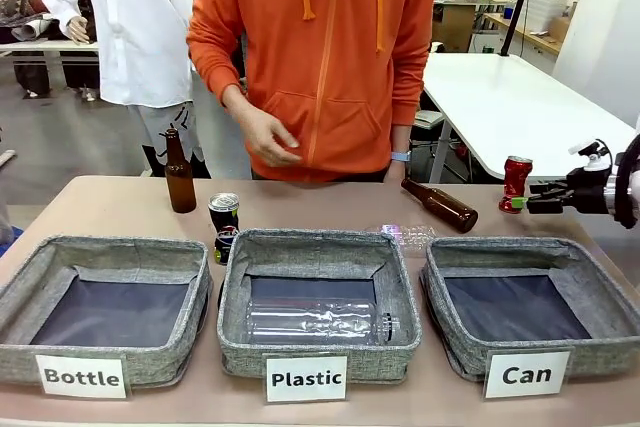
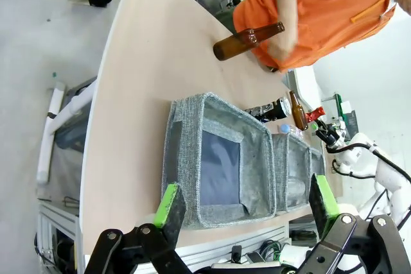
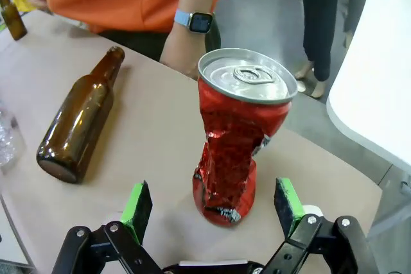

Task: Sort the can waste into the basket.
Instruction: Pick up the can waste from the table and place it in the right Fabric basket.

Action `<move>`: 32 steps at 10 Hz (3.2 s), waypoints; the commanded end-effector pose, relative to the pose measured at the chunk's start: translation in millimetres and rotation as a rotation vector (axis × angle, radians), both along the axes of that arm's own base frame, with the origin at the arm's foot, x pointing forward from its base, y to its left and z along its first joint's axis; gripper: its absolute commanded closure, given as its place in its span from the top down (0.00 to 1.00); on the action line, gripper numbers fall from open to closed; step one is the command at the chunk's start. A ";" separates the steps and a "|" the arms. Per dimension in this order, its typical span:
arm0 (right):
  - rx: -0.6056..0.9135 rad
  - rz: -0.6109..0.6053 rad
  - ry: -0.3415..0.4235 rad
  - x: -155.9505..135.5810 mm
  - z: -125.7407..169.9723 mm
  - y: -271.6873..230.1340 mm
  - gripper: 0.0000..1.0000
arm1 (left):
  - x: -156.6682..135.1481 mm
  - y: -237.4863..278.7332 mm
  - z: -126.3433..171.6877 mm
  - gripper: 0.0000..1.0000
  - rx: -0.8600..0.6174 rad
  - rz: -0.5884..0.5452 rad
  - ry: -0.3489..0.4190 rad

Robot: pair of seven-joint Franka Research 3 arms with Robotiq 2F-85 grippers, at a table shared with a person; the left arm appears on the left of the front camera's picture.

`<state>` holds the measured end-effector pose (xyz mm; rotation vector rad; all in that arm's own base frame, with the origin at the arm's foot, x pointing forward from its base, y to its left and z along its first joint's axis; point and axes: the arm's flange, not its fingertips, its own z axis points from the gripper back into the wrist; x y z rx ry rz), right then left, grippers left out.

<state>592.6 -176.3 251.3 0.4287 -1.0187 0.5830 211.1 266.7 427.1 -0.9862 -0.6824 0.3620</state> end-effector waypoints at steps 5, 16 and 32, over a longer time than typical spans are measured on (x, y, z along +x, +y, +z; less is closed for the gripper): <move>0.061 -0.008 -0.132 23.2 -7.6 14.7 1.00 | 0.8 0.5 1.2 1.00 -0.001 -0.001 -0.029; 0.150 -0.013 -0.112 22.6 -6.9 11.7 0.00 | 0.8 0.5 1.2 1.00 -0.001 -0.001 -0.029; -0.430 0.784 0.273 -289.7 202.1 131.2 0.00 | 0.8 0.5 1.2 1.00 -0.001 -0.001 -0.029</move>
